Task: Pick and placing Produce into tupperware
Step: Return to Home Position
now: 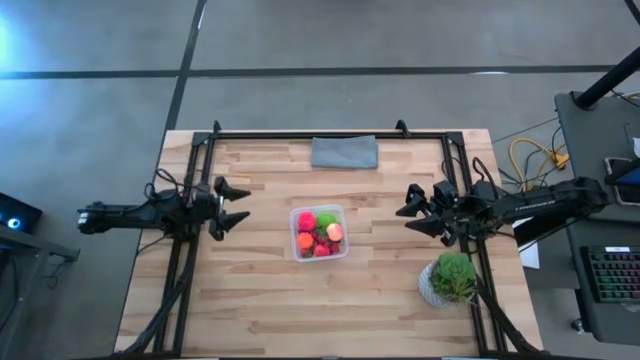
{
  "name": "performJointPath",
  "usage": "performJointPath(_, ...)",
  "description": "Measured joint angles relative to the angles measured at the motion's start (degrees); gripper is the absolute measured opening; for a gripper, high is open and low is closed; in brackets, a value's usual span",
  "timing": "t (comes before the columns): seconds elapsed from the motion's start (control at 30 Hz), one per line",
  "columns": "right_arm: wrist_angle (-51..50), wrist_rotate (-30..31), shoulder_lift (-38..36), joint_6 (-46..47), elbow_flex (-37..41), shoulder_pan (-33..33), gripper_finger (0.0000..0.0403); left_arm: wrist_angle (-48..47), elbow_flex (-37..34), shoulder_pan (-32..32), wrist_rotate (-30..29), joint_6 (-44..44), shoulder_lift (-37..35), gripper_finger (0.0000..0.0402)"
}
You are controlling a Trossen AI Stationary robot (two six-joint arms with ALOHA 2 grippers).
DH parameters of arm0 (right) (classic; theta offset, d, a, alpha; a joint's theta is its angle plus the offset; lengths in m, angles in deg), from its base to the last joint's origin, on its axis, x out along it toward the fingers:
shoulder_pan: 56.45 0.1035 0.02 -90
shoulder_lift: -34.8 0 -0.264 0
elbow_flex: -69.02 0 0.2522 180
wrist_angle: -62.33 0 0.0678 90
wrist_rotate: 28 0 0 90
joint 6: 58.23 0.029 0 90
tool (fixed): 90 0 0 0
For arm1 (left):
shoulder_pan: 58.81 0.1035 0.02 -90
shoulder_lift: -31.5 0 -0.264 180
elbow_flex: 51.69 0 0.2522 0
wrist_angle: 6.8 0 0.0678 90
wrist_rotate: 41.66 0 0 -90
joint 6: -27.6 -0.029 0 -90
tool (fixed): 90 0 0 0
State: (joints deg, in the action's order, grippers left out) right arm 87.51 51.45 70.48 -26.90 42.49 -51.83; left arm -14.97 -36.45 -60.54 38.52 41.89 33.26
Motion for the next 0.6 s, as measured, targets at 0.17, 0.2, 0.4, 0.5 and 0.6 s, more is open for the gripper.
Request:
performJointPath(0.17, 4.3, -0.1, 0.5, -2.0, 2.3, 0.4, 0.0199, 0.4, 0.0, 0.0, -1.0, 0.4, 0.0, 0.0313)
performJointPath(0.2, 5.8, -0.1, 0.8, -2.8, 2.9, 0.7, 0.0199, 0.4, 0.1, 0.0, -1.2, 0.4, 0.0, 0.0313)
performJointPath(0.4, 8.7, -0.4, 1.8, -1.9, 7.1, 0.8, 0.0199, -0.2, 0.0, 0.0, -2.9, 0.3, 0.0, 0.0313)
performJointPath(0.5, 12.2, -3.2, 0.1, 1.7, 10.5, -0.8, 0.0199, -0.2, 0.0, 0.0, -4.9, 0.0, 0.0, 0.0313)
performJointPath(0.6, 16.7, -3.3, -2.6, 1.0, 12.3, -2.4, 0.0199, -0.1, 0.0, 0.0, -7.2, -0.1, 0.1, 0.0313)
